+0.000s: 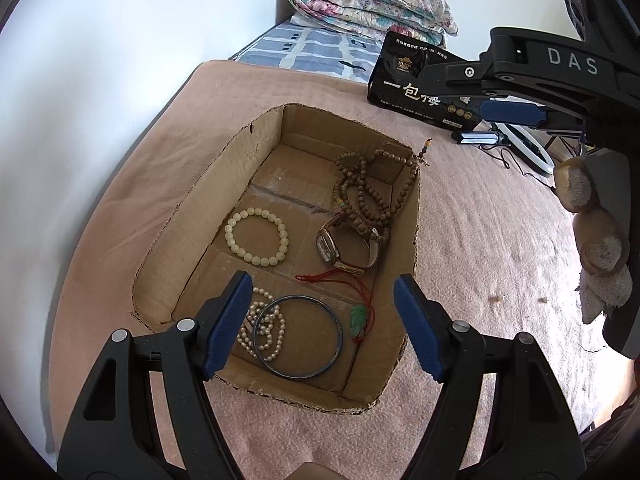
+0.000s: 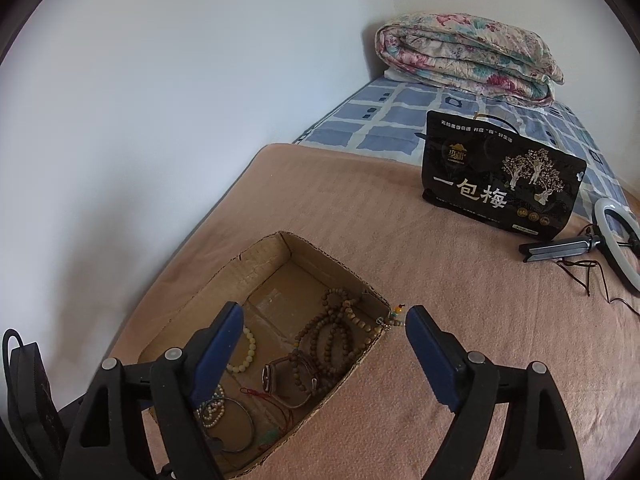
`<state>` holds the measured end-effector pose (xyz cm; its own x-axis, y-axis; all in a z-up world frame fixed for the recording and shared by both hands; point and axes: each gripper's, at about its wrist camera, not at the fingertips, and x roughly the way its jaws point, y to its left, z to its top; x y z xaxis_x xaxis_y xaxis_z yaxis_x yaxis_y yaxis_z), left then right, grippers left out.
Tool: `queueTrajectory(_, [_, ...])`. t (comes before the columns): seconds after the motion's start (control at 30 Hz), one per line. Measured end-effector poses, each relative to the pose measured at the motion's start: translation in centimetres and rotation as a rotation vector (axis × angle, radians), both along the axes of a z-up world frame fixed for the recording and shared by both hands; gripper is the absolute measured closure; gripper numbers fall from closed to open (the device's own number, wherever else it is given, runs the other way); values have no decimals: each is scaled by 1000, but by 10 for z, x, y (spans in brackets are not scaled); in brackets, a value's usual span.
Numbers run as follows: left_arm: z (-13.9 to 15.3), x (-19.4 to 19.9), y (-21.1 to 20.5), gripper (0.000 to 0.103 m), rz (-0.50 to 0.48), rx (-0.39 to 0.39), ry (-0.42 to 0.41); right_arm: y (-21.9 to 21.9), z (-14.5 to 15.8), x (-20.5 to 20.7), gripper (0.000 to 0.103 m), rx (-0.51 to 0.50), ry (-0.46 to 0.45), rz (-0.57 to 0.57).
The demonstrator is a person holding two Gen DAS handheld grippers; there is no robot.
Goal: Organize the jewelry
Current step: 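Open left tool dropping the bangle into box while right tool lowers the bead strand in, then move both open tools back toward the small white pearls on the blanket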
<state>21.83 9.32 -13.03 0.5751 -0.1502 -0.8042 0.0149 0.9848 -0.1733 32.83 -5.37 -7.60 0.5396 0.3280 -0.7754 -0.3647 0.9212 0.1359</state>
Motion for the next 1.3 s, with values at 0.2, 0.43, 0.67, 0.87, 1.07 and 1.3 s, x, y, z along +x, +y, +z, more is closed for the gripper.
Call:
queueTrajectory(0.2, [10, -1, -10, 28, -6, -6, -28, -13, 14, -12, 13, -14, -30, -12])
queueTrajectory(0.43, [18, -2, -35, 28, -39, -6, -57, -43, 32, -31, 3, -35, -83, -44])
queueTrajectory(0.67, [23, -4, -74, 28, -117, 21, -93, -88, 47, -54, 0, -61, -135, -118])
queueTrajectory(0.87, [22, -6, -110, 30, -195, 28, -97, -140, 54, -72, 0, -57, -164, -202])
queueTrajectory(1.07, [14, -9, -142, 45, -266, 28, -70, -189, 53, -91, 0, -61, -167, -273])
queueTrajectory(1.3, [5, -12, -173, 50, -323, 22, -50, -236, 41, -110, 0, -79, -158, -326])
